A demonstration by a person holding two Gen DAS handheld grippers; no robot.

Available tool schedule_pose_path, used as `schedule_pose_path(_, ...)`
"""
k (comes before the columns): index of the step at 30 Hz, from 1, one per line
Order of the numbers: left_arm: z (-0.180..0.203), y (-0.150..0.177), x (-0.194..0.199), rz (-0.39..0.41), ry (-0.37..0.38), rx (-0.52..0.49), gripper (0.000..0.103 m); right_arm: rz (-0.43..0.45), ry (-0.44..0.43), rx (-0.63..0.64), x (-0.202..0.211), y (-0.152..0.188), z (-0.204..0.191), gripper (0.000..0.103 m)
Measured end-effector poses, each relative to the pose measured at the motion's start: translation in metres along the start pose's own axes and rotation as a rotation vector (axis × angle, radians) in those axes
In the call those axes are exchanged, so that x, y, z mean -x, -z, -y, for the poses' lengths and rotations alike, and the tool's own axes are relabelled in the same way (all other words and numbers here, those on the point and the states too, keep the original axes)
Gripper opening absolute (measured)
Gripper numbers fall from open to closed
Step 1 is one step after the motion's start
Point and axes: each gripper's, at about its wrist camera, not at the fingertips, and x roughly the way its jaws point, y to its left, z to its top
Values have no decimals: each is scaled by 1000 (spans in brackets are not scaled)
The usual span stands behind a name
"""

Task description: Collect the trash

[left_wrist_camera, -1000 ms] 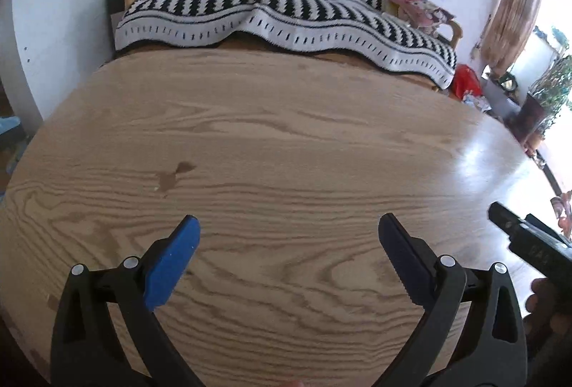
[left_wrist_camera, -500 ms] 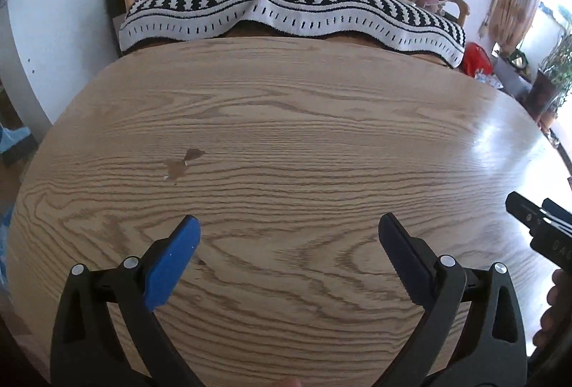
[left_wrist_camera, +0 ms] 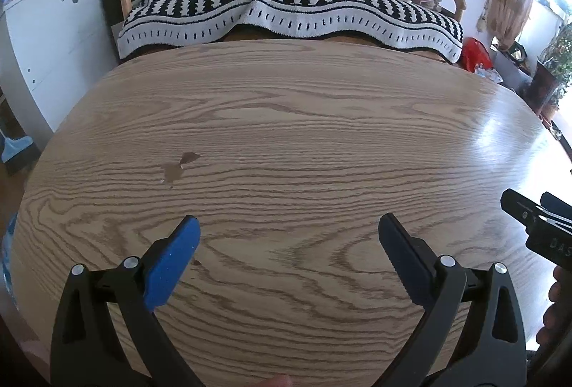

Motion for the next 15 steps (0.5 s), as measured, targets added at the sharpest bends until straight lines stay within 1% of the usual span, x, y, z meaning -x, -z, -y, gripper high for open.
schedule_pose_path(4, 1, 0, 1, 1, 5, 0, 97, -1, 0, 1, 0, 0, 0, 97)
schedule_pose_path(8, 2, 0, 1, 1, -6, -7, 97, -2, 5, 5, -1, 1, -1, 97)
schedule_pose_path(11, 1, -2, 6, 24, 12, 9, 97, -4, 9, 9, -1, 2, 0, 97)
schedule_pose_path(12, 1, -1, 8, 30, 9, 12, 97, -5, 10, 9, -1, 2, 0, 97)
schedule_pose_path(15, 3, -1, 13, 52, -38, 14, 97, -3, 11, 10, 0, 3, 1, 97)
